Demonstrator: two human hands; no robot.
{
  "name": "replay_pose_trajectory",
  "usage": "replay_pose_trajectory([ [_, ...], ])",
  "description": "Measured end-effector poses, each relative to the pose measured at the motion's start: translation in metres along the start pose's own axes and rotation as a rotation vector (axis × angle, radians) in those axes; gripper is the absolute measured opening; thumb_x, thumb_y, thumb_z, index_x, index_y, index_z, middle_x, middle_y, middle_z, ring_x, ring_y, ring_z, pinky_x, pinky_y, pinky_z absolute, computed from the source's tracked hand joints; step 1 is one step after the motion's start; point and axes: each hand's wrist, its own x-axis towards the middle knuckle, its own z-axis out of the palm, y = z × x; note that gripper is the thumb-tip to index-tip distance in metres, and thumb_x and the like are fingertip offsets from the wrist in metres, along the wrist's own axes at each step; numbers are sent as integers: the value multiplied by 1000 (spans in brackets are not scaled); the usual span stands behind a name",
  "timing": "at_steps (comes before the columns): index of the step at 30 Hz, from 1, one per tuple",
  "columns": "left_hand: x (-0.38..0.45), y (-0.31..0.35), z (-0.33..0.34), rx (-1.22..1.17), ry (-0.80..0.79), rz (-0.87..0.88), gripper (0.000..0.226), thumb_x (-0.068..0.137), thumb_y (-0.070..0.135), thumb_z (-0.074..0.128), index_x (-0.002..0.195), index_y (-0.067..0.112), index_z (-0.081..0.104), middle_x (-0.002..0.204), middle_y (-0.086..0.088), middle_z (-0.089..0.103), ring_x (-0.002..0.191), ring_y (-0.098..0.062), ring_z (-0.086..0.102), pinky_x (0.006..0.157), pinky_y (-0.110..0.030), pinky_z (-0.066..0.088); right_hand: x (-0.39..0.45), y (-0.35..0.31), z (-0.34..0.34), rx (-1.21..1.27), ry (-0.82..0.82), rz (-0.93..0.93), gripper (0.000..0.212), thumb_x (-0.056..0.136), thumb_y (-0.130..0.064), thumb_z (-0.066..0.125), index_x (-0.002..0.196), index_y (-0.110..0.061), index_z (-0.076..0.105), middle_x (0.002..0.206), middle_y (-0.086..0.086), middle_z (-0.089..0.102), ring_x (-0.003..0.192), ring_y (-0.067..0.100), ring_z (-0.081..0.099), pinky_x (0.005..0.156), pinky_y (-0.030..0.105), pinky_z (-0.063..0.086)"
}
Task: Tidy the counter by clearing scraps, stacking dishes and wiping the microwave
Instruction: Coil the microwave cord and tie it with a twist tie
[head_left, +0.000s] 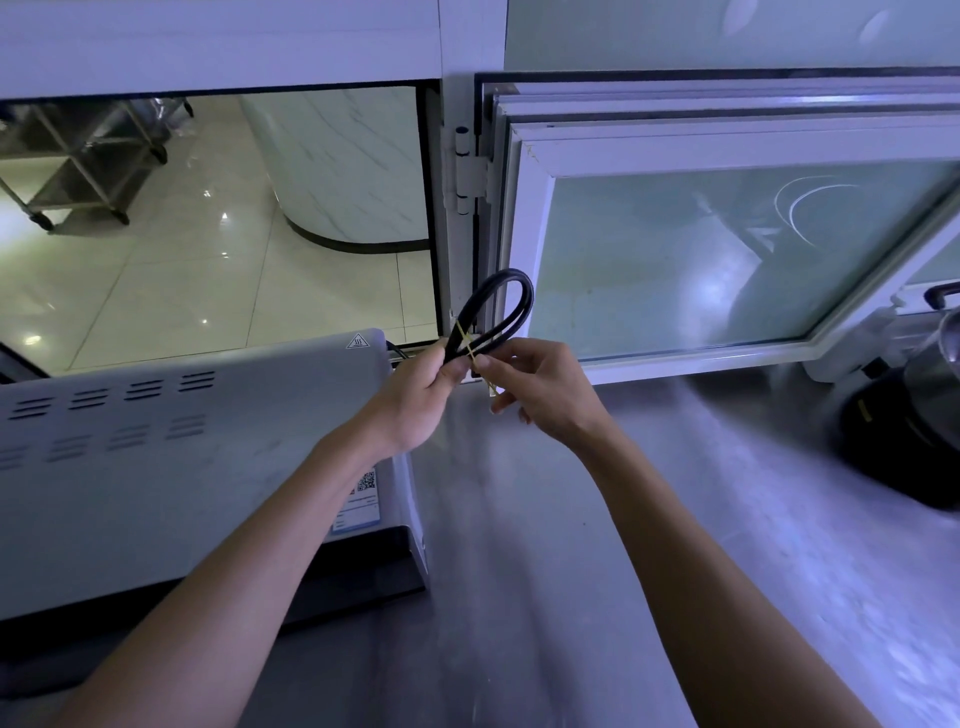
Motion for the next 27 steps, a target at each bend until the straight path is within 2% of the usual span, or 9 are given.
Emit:
replay_pose_trajectory([
  [2, 1, -1, 1, -22, 8, 0, 46, 107, 29, 39, 80, 63, 54, 95, 12, 48, 77, -14, 42, 58, -28, 35, 0, -5, 0, -16, -16, 8, 19, 91, -30, 71, 87, -12, 75, 75, -2, 73, 60, 18, 69, 47, 16, 40],
  [4, 1, -6, 1, -48, 20, -47, 45, 107, 30, 39, 75, 57, 54, 74, 3, 47, 63, -13, 41, 59, -30, 34, 0, -9, -1, -24, -16, 25, 19, 92, -30, 70, 85, -13, 74, 84, 0, 76, 61, 16, 69, 47, 22, 39],
  [6, 3, -12, 0, -58, 38, -99, 41, 107, 31, 38, 72, 47, 51, 56, 15, 42, 57, -6, 37, 56, -30, 30, -4, -10, 0, -17, 25, 4, 16, 92, -27, 68, 84, -14, 74, 80, 1, 75, 61, 14, 68, 47, 19, 39],
  [11, 10, -14, 0, -60, 60, -148, 31, 106, 31, 37, 77, 21, 39, 59, 14, 34, 48, -4, 29, 53, -30, 25, -19, -4, 11, -42, 40, -75, 16, 95, -14, 60, 90, -17, 75, 71, 2, 72, 62, 11, 64, 50, 12, 40],
  [16, 8, -9, 2, 18, 41, -146, 36, 106, 26, 39, 71, 21, 37, 55, 16, 41, 48, -1, 35, 56, -30, 30, -28, -1, 16, -175, -5, -147, 22, 93, -7, 58, 92, -19, 76, 71, -2, 71, 66, 11, 65, 61, 11, 44],
  [20, 13, -10, 1, 87, 4, -157, 37, 105, 32, 38, 71, 21, 30, 65, 6, 34, 59, -15, 31, 60, -35, 29, -33, 1, 20, -234, -97, -192, 24, 91, -5, 58, 88, -22, 75, 72, -2, 70, 69, 12, 66, 72, 25, 54],
  [22, 16, -11, -2, 25, 15, -175, 37, 105, 32, 38, 70, 22, 30, 63, 8, 33, 56, -13, 28, 56, -34, 26, -35, 3, 20, -230, -109, -204, 25, 90, -4, 58, 85, -22, 74, 72, -2, 70, 69, 12, 66, 71, 24, 53],
  [24, 17, -14, -4, 30, 37, -187, 36, 105, 36, 39, 71, 22, 35, 65, 8, 37, 52, -8, 30, 53, -31, 28, -35, 4, 13, -186, -55, -191, 22, 90, -3, 59, 84, -19, 73, 72, -1, 70, 67, 11, 64, 64, 17, 47],
  [27, 15, -18, -5, 21, 43, -152, 36, 105, 37, 40, 72, 21, 37, 65, 5, 37, 55, -10, 30, 58, -32, 29, -30, 6, -4, -179, -2, -185, 26, 90, 0, 58, 82, -19, 72, 72, 0, 69, 64, 10, 62, 63, 14, 46],
])
